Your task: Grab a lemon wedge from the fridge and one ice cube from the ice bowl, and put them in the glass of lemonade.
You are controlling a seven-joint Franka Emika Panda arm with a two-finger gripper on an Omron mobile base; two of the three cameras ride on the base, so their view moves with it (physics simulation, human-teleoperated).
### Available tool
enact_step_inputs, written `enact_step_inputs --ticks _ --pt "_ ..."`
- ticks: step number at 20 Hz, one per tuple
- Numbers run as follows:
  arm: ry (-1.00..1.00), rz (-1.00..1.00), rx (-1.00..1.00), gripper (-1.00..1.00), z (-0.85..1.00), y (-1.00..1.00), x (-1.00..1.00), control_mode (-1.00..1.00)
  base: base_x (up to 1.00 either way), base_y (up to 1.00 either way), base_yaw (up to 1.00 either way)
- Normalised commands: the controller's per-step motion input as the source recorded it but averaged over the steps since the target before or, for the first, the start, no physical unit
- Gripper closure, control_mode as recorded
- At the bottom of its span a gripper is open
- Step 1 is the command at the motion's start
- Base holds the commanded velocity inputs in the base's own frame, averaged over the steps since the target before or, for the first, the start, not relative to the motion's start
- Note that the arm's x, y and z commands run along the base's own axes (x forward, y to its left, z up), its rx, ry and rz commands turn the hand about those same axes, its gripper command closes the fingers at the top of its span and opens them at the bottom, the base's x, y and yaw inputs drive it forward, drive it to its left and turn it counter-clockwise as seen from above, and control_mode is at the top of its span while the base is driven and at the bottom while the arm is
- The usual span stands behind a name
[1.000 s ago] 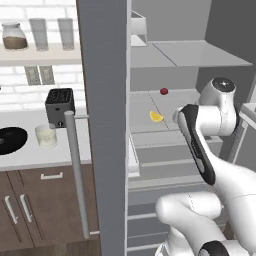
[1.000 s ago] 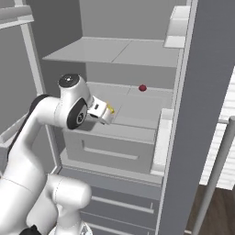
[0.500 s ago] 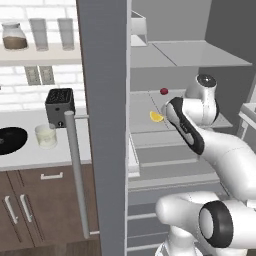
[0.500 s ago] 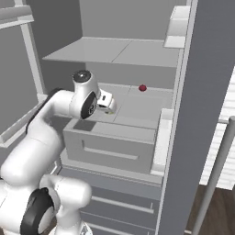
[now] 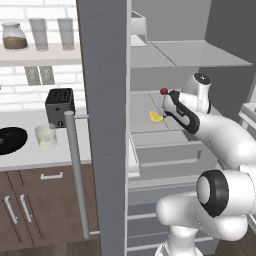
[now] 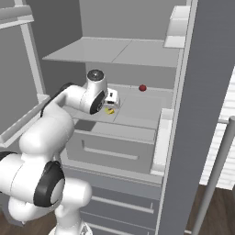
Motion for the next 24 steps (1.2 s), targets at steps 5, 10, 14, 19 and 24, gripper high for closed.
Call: enact_step_inputs --ticks 5,10,14,19,24 --pt "0.04 0.00 -0.01 -1.00 -0.31 0.00 0.58 -1.00 0.00 0.00 0.00" --pt "0.03 0.00 0.00 -1.00 -0.28 0.00 0.64 -1.00 0.00 0.00 0.00" --pt "0.06 0.00 0.00 -1.00 -0.21 0.00 0.54 -1.00 0.00 0.00 0.00" --pt "0.03 0.00 -0.01 -1.00 -0.27 0.00 0.29 -1.00 0.00 0.00 0.00" --pt "0.00 0.00 -0.02 -1.00 -0.33 0.00 0.29 -1.00 0.00 0.00 0.00"
